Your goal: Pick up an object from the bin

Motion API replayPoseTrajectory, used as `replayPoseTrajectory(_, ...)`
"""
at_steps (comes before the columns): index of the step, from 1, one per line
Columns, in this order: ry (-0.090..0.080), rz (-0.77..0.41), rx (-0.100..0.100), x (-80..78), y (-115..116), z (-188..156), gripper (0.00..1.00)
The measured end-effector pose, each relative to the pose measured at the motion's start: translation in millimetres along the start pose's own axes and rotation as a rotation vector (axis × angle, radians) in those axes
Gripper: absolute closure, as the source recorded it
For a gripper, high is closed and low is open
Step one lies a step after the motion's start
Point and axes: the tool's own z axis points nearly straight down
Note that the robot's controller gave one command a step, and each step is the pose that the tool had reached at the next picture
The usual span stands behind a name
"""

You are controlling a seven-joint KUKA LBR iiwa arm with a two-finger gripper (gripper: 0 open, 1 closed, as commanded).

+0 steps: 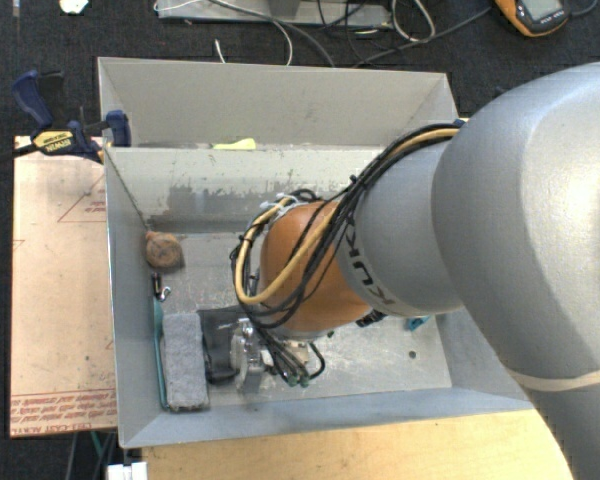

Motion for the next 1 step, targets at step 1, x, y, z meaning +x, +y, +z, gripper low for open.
replayPoseTrajectory(1,0.000,0.000,0.000,0.0,0.0,0.0,1.00)
